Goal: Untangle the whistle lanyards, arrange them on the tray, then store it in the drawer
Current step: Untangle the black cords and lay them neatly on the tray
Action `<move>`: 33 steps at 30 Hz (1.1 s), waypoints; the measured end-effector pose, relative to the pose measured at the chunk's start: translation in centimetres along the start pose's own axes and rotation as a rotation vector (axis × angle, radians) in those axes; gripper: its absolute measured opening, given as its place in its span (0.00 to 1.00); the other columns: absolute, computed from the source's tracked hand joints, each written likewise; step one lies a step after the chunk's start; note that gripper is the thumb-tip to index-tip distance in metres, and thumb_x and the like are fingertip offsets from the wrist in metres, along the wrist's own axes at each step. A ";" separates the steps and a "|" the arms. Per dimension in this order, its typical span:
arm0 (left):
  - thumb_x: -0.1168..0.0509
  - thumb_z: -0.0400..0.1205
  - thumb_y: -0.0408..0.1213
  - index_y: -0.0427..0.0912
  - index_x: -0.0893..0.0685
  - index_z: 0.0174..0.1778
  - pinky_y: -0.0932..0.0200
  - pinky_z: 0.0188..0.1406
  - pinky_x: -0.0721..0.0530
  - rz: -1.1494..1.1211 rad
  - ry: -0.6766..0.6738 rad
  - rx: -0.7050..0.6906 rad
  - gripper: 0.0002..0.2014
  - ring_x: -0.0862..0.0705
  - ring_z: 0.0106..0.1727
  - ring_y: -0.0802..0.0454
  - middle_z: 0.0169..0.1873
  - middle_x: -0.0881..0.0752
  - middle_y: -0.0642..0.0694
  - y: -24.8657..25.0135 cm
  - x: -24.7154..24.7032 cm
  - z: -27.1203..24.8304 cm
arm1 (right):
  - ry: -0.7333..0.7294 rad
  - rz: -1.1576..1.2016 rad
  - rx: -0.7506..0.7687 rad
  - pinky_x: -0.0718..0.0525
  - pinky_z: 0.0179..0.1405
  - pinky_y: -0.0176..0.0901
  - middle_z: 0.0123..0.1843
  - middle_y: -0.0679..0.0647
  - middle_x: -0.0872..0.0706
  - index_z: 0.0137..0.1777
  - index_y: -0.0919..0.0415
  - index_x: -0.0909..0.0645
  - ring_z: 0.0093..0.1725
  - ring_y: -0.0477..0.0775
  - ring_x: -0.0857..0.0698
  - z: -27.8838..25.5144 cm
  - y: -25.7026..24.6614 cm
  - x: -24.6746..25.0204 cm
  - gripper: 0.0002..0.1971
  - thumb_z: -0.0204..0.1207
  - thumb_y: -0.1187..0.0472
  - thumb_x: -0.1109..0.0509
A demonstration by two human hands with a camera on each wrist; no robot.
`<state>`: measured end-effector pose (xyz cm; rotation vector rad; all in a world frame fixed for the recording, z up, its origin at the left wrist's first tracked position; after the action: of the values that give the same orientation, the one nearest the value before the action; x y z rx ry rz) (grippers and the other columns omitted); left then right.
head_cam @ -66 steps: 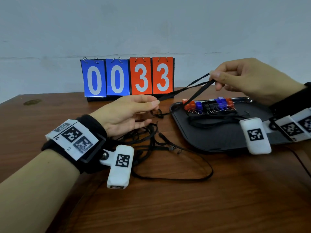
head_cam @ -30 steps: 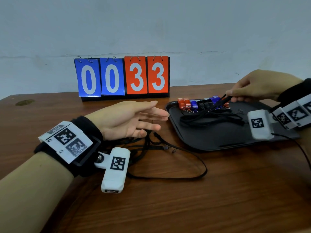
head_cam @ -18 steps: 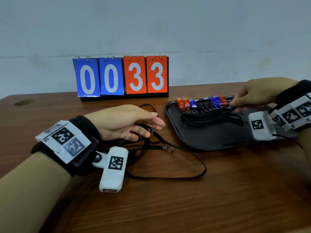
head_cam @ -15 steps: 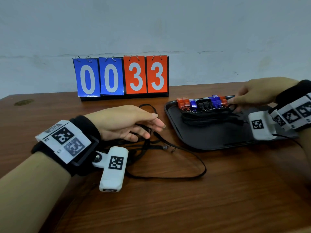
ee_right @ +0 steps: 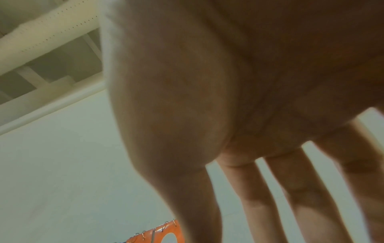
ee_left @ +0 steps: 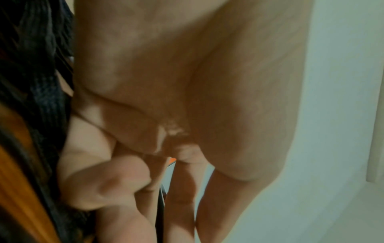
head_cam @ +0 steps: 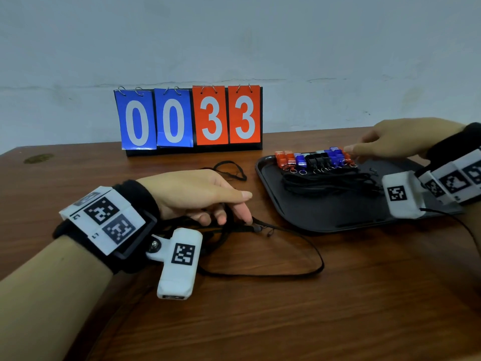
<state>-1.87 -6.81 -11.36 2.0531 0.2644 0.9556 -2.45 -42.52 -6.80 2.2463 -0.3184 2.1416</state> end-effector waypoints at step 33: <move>0.33 0.81 0.52 0.35 0.06 0.55 0.67 0.22 0.37 -0.256 0.009 -0.160 0.23 0.32 0.21 0.59 0.21 0.28 0.48 0.2 0.1 -0.3 | -0.091 0.284 0.397 0.14 0.62 0.47 0.52 0.37 0.08 0.55 0.43 0.12 0.52 0.39 0.11 -4.8 -6.8 -0.1 0.22 0.72 0.33 0.38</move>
<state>-2.06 -6.69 -11.06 1.8182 0.4302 0.8025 -6.11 -35.11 -5.74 2.6588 -0.2439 2.4293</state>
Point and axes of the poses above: each hand's wrist, its own z-axis towards the middle knuckle, its own x-axis out of the back of the hand, y = z × x, the point moved 1 cm from there along z, towards the middle knuckle
